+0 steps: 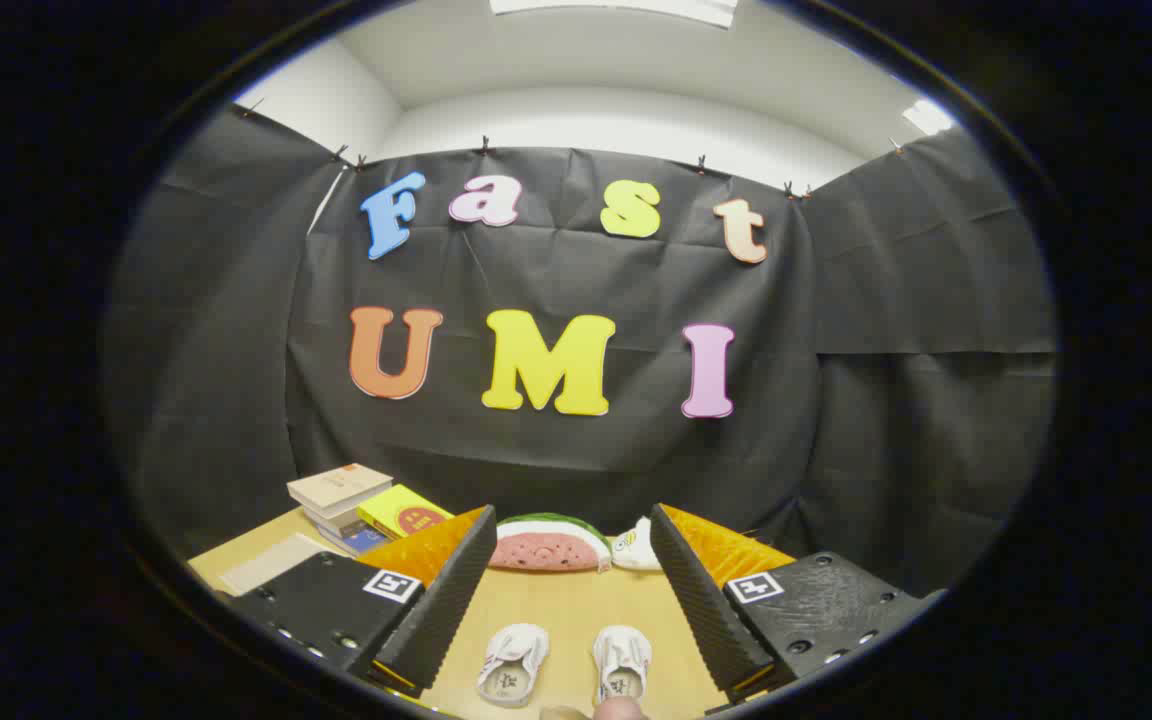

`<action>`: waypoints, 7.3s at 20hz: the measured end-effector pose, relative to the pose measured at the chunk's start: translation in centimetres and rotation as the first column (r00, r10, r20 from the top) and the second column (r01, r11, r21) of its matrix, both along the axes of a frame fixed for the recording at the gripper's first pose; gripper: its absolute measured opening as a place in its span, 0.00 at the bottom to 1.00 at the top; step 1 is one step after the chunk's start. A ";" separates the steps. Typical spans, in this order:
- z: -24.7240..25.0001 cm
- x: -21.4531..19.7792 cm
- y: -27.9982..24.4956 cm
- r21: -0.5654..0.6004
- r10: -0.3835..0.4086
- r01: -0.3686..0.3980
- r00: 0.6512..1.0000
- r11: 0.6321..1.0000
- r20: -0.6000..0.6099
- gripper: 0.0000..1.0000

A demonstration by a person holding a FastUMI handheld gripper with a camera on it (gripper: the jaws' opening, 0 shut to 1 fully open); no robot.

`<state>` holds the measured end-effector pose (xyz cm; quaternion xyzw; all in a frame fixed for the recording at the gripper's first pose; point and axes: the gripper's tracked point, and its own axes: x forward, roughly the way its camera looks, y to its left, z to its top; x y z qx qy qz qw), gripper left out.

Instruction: Open the storage box then place both shoes into the box .Put the left shoe in first, then the right shoe, with the right side of both shoes facing outward in a uniform manner.

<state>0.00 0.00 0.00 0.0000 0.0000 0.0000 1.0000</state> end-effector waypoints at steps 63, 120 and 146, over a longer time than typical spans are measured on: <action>-27.6 -1.0 23.8 0.643 0.631 -0.228 0.586 0.731 -0.508 0.97; -3.5 -3.0 45.4 0.357 0.756 -0.670 0.531 0.651 -0.382 0.37; -5.9 3.1 13.2 0.137 0.341 -0.314 0.891 0.940 -0.300 0.95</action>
